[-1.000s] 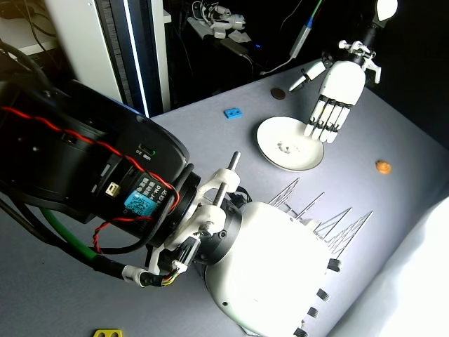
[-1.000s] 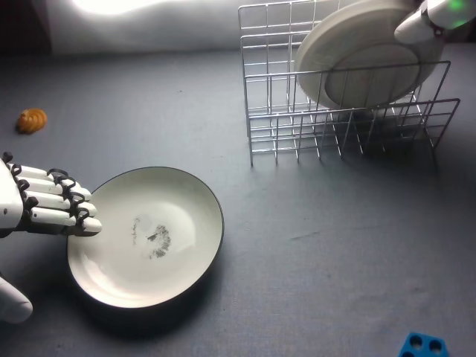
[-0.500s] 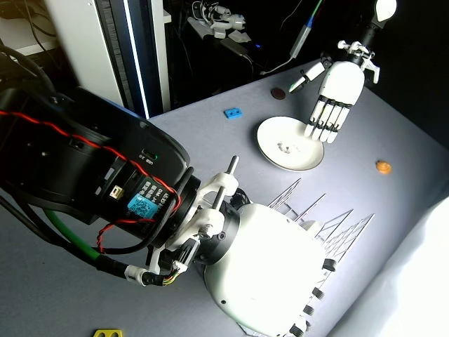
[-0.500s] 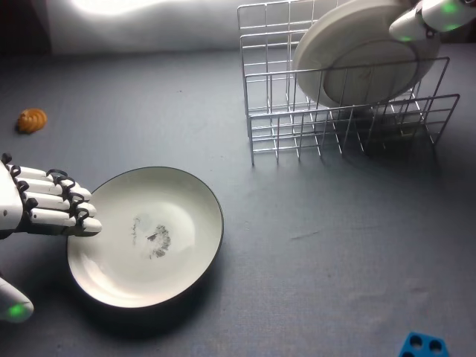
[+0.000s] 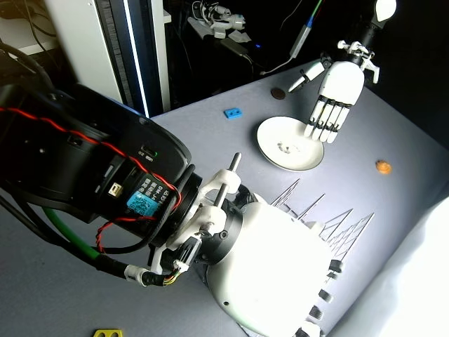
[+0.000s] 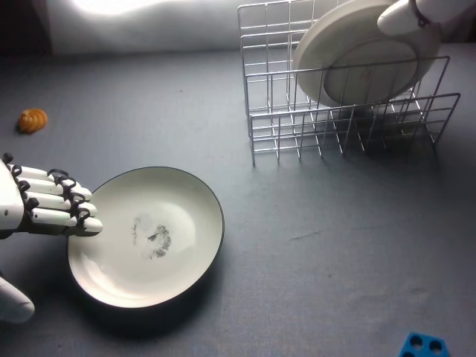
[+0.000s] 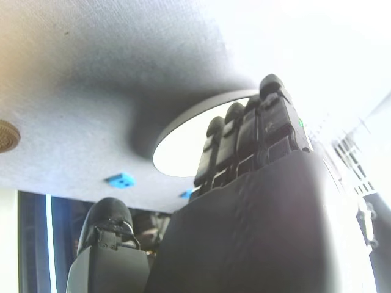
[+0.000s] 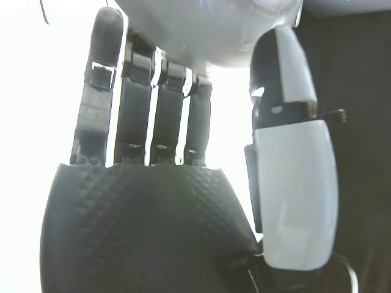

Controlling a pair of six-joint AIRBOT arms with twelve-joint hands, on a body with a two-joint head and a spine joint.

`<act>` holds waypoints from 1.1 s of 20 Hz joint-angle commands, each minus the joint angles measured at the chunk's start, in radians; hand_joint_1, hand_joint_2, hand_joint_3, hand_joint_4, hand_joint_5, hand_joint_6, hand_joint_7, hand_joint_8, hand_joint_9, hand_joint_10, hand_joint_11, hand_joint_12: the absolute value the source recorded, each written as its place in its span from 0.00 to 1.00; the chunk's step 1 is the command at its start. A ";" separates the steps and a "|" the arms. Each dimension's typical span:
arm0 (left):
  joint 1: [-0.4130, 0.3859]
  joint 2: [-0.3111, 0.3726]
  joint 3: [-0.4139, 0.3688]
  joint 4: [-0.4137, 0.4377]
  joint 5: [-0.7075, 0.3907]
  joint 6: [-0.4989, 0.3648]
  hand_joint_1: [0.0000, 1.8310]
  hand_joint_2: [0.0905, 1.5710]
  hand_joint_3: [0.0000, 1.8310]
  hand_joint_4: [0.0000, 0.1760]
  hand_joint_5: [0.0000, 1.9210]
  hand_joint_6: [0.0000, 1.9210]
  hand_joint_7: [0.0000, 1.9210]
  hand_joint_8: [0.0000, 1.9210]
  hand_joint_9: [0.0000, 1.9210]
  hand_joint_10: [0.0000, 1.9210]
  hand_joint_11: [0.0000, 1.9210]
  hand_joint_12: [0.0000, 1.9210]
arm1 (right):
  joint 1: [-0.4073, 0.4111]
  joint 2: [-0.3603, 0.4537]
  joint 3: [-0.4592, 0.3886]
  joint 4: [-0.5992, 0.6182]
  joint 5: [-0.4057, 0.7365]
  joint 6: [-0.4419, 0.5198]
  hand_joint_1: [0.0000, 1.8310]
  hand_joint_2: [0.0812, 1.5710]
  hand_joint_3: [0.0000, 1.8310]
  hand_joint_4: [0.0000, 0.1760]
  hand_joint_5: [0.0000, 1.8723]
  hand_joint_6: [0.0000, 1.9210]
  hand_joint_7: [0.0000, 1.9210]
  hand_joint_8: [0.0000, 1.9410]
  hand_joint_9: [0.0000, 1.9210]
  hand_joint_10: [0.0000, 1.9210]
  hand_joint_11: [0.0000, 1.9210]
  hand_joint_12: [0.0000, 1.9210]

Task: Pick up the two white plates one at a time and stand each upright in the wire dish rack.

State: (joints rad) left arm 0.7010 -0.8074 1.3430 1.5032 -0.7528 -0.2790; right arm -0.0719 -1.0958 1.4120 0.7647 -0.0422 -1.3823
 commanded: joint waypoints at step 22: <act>0.103 -0.021 -0.025 -0.007 -0.017 -0.019 0.00 0.65 0.00 0.00 0.00 0.00 0.00 0.00 0.00 0.00 0.00 0.00 | -0.072 -0.032 -0.445 -0.473 0.738 -0.275 0.47 0.70 0.00 0.00 0.38 0.00 0.40 0.00 0.38 0.00 0.12 0.59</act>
State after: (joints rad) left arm 0.8028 -0.8192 1.3258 1.4940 -0.7322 -0.2962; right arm -0.1574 -1.1271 0.9714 0.3214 0.5442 -1.6547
